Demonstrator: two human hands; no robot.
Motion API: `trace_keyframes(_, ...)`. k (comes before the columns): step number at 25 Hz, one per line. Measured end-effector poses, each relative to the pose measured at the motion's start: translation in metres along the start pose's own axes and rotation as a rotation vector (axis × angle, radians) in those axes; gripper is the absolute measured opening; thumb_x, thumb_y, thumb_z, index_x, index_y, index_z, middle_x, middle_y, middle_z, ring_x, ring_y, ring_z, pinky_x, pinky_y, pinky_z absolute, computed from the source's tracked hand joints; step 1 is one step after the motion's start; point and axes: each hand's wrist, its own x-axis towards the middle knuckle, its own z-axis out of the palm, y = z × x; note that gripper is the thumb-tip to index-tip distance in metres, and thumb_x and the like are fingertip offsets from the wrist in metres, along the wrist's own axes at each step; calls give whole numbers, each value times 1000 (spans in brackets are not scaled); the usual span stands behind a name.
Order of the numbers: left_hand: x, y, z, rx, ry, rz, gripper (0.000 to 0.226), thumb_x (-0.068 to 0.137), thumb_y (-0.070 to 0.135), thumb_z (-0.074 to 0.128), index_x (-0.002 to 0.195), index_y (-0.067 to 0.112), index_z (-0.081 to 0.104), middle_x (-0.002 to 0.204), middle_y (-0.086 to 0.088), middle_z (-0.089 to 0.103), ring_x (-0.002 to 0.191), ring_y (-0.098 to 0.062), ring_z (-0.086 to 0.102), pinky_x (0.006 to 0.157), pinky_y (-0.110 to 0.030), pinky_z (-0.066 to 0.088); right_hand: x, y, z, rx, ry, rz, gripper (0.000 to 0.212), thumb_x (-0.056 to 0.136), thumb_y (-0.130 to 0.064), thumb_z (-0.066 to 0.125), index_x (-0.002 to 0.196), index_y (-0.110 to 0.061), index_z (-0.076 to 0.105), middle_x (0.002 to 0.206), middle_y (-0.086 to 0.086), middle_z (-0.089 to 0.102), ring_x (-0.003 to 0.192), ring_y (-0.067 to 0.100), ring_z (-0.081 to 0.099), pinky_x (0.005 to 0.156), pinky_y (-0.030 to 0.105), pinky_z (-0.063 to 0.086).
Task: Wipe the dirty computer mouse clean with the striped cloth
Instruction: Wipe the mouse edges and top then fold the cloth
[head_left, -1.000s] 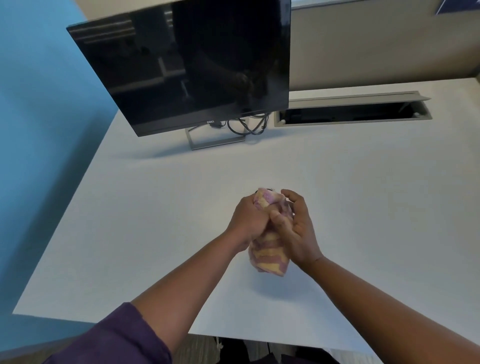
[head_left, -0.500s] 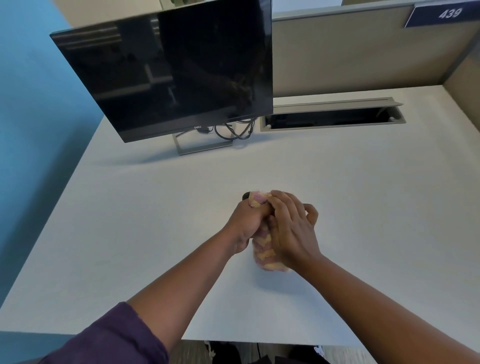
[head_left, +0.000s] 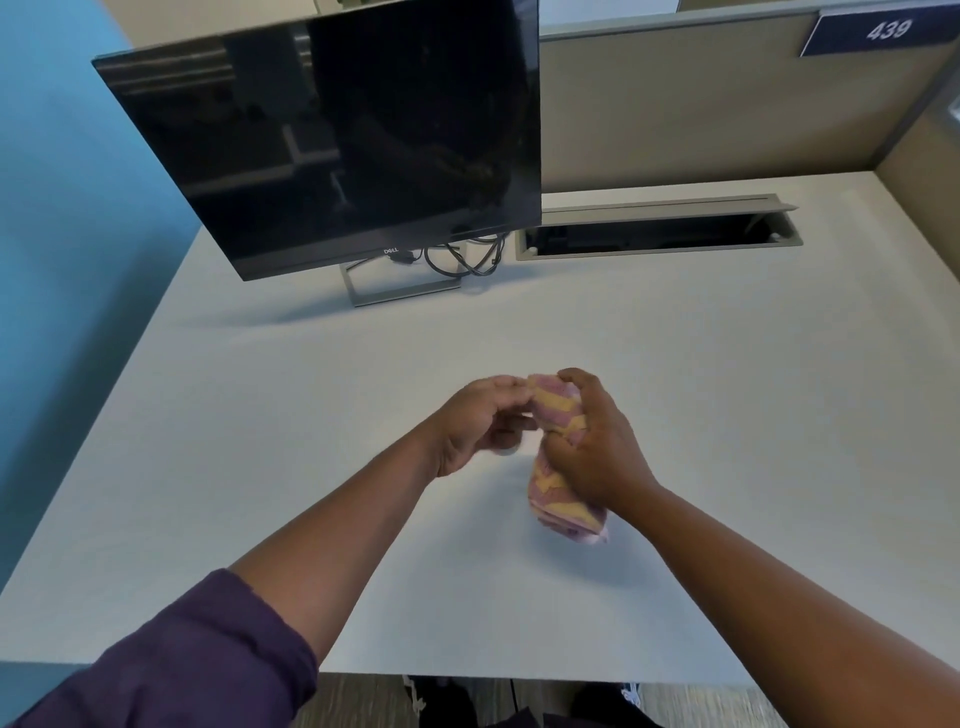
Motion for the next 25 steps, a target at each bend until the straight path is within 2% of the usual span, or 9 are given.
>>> trace_keyframes(3,13,-2,-19,510,371,155,16,94,18,63,109,21,70,97,8,69,92,-14,62,73,-21,47,9,14,-7,-86,-60,100,60,79,-33,61,130,-48,34,128,-8,49,95,22,57,74,35,47)
trace_keyframes(5,23,-10,-31,816,433,156,29,93,27,66,123,28,67,102,5,62,98,-17,60,83,-29,47,12,20,-5,-184,-147,107,55,85,-36,60,133,-46,35,139,-8,44,102,22,56,81,38,50)
trace_keyframes(7,33,-18,-38,967,430,129,40,93,35,67,132,31,64,104,5,53,98,-18,57,82,-31,44,16,20,4,-277,-198,62,53,91,-39,58,140,-44,37,148,-8,39,120,24,50,91,39,48)
trace_keyframes(9,43,-20,-40,1009,418,138,37,92,37,68,128,36,66,99,7,49,96,-20,58,75,-29,41,22,16,15,-356,-216,8,50,97,-44,53,144,-46,36,149,-7,37,131,25,41,93,41,45)
trace_keyframes(12,50,-22,-42,1077,392,131,30,87,37,73,116,44,71,90,13,47,84,-19,57,58,-24,34,31,8,29,-467,-223,-23,43,101,-49,46,143,-52,35,145,-3,40,128,27,40,88,43,48)
trace_keyframes(14,51,-25,-44,1057,417,107,35,84,39,76,118,42,71,98,10,50,92,-21,61,62,-25,35,31,5,36,-518,-216,-40,42,103,-46,46,144,-50,38,141,0,44,123,29,44,86,43,50)
trace_keyframes(18,54,-31,-47,1005,508,65,65,75,48,80,136,35,59,128,4,58,118,-21,60,79,-31,41,17,7,41,-547,-212,-105,48,101,-34,50,147,-44,41,136,1,51,115,29,50,81,40,52)
trace_keyframes(21,54,-32,-50,999,536,26,79,70,55,81,140,32,53,137,2,57,121,-22,58,81,-32,42,4,10,42,-631,-272,-226,52,95,-22,50,143,-43,45,127,-2,53,109,29,50,69,37,50)
trace_keyframes(25,56,-31,-53,1015,533,10,84,67,57,82,141,32,50,139,2,57,121,-22,58,80,-33,43,3,10,44,-824,-340,-289,56,91,-17,56,142,-40,51,132,-1,49,111,27,45,61,33,42)
